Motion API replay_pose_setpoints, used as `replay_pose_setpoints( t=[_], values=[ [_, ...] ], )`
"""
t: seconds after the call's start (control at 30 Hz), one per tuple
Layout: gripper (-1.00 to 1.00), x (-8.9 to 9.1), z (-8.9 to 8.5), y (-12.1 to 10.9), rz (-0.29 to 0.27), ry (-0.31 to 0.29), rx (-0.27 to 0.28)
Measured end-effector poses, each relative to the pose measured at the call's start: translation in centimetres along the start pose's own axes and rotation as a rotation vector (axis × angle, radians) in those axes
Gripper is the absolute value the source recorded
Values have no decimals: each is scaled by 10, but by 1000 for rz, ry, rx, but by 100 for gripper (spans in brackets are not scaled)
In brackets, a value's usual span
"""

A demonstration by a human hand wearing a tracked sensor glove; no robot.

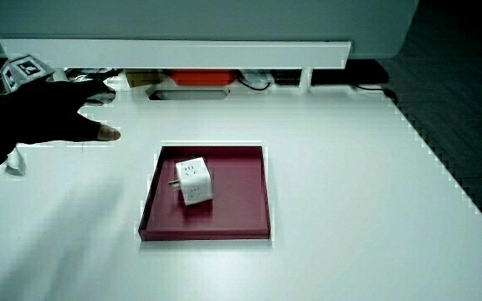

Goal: Pick socket

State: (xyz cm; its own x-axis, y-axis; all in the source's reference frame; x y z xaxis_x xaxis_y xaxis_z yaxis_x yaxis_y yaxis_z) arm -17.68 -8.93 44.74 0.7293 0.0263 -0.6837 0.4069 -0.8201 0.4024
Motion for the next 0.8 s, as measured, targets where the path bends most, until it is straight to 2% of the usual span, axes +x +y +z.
replay_pose_setpoints(
  t=[0.03, 0.1, 0.17, 0.2, 0.23, 0.27, 0.3, 0.33, 0.37, 0.57, 0.67, 0.7, 0.77, 0.8],
  values=[
    [0, 8, -1, -3, 57, 23, -3],
    [0, 9, -10, 0, 65, -6, -22],
    [0, 4, -22, 8, 22, -4, -23],
    [0, 11, -24, 6, 61, -4, -37],
    [0, 10, -29, 9, 45, -5, -45],
    [0, 14, -32, 9, 69, 6, -49],
    [0, 13, -37, 11, 58, 23, -45],
    [0, 14, -41, 12, 63, 8, -54],
    [0, 15, -45, 13, 61, 22, -58],
    [0, 17, -74, 23, 44, 16, -84],
    [0, 26, -83, 25, 54, 42, -95],
    [0, 27, -86, 26, 59, 30, -100],
    [0, 28, -92, 29, 55, 66, -90],
    [0, 29, -95, 29, 53, 58, -91]
  ],
)
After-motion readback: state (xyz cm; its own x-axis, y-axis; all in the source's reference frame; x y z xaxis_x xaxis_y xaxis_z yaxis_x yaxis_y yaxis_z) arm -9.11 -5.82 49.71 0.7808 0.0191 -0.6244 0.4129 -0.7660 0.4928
